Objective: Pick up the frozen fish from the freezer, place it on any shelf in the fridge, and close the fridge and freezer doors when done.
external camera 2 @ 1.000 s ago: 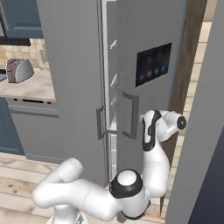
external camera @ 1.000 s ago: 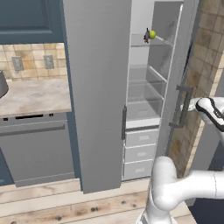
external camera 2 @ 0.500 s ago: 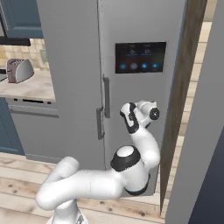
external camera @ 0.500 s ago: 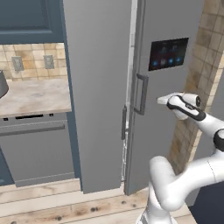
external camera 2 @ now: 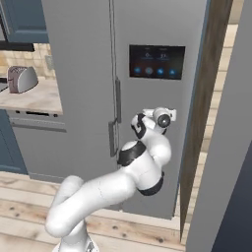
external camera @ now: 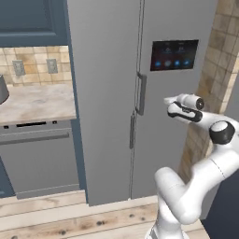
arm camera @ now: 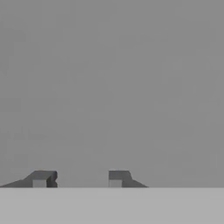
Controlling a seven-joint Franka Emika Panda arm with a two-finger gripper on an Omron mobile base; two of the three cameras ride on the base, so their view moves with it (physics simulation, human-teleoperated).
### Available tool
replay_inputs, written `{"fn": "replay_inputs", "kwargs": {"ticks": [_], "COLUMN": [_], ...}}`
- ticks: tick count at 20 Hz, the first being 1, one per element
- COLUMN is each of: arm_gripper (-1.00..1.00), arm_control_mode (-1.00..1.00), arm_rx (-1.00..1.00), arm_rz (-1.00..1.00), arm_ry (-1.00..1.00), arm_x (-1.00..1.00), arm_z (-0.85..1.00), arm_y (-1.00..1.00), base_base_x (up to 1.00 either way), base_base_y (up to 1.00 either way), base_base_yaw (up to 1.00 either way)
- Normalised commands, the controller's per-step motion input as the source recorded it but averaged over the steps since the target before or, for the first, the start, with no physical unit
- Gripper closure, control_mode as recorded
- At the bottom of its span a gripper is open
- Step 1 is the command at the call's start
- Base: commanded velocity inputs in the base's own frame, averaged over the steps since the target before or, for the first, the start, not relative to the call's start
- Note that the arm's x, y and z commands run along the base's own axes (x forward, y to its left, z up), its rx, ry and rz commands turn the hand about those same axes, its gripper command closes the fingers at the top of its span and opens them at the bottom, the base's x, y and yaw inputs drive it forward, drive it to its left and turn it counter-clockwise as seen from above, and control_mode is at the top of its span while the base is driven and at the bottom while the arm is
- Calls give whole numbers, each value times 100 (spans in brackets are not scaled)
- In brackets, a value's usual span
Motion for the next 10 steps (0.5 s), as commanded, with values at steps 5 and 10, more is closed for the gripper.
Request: {"fn": "replay_inputs", "kwargs": {"ticks": [5, 10], "arm_gripper": [-100, -100], "arm_control_mode": [-100, -100], "arm_rx": [0, 0], "arm_rz": [-1, 0], "arm_ry": [2, 0], "arm_x": [4, 0], "arm_z": [2, 0], "arm_y": [0, 0], "base_base_x": [0, 0], "base_base_y": [0, 0], "base_base_yaw": [0, 0]}}
